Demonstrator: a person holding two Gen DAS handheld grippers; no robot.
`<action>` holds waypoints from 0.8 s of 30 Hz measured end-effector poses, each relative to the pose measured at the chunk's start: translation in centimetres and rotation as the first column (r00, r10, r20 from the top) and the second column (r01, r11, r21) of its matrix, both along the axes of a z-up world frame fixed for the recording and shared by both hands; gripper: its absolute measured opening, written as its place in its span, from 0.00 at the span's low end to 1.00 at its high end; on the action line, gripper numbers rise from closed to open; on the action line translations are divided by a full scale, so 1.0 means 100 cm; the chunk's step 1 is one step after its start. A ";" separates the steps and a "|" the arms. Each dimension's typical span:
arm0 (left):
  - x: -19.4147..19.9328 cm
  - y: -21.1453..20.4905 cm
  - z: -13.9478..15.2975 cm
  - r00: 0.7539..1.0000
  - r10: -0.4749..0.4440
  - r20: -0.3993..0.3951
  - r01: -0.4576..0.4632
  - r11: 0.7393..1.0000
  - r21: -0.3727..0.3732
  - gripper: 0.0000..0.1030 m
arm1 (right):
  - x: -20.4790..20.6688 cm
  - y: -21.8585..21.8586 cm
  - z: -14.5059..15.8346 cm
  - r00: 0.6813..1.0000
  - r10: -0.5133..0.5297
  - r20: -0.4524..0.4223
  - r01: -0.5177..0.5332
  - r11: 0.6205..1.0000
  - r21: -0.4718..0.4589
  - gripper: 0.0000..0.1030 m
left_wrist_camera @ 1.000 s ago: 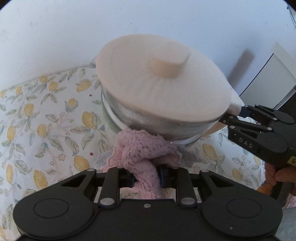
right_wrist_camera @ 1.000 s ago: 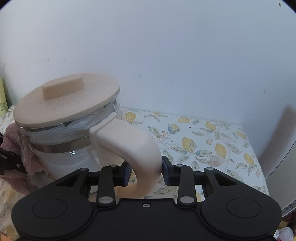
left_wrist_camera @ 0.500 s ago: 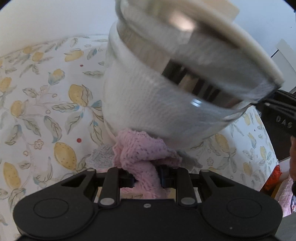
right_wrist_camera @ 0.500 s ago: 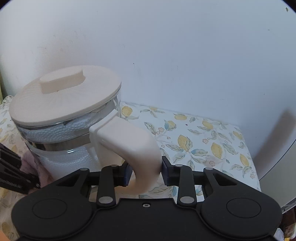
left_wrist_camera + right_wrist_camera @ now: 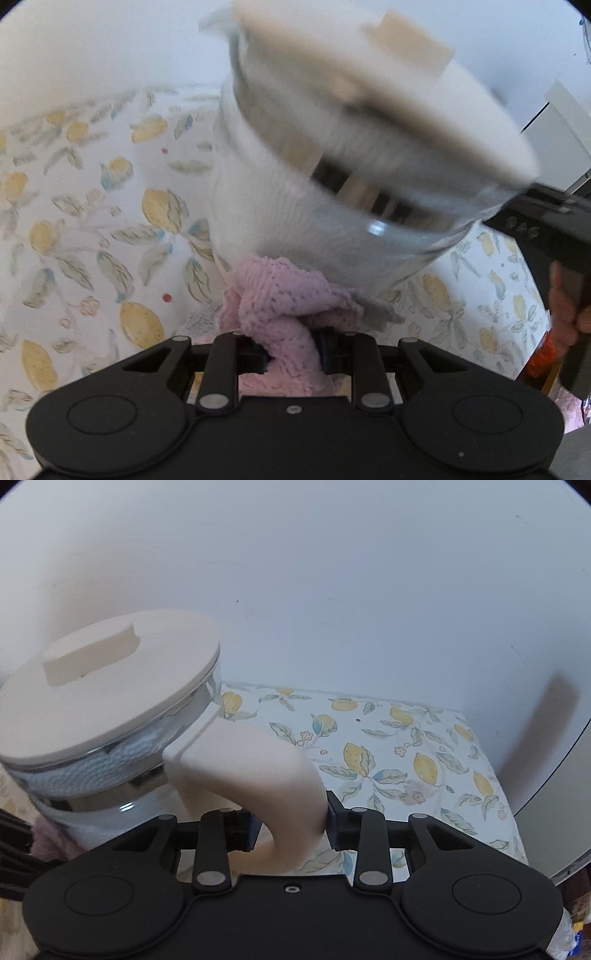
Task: Clean container
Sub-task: 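Rub the pink cloth on the jug's glass side while the right gripper holds the handle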
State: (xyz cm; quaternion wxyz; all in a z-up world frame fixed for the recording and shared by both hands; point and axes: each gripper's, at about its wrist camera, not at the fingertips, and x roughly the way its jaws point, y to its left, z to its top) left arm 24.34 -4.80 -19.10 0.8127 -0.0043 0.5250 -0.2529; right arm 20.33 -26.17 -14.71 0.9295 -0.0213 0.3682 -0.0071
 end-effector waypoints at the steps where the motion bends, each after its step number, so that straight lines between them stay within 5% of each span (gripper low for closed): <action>1: -0.001 0.001 0.006 1.000 -0.005 0.013 0.005 1.000 0.000 0.22 | 0.000 0.000 0.000 1.000 0.004 0.003 -0.004 1.000 0.000 0.38; 16: -0.022 -0.014 0.080 0.977 -0.031 0.210 0.017 0.998 0.066 0.22 | -0.002 -0.023 -0.008 0.952 0.303 0.053 -0.295 0.948 -0.119 0.33; 24: -0.018 -0.019 0.087 0.975 -0.018 0.222 0.001 0.997 0.077 0.22 | 0.011 -0.030 -0.008 0.920 0.387 0.055 -0.376 0.915 -0.142 0.33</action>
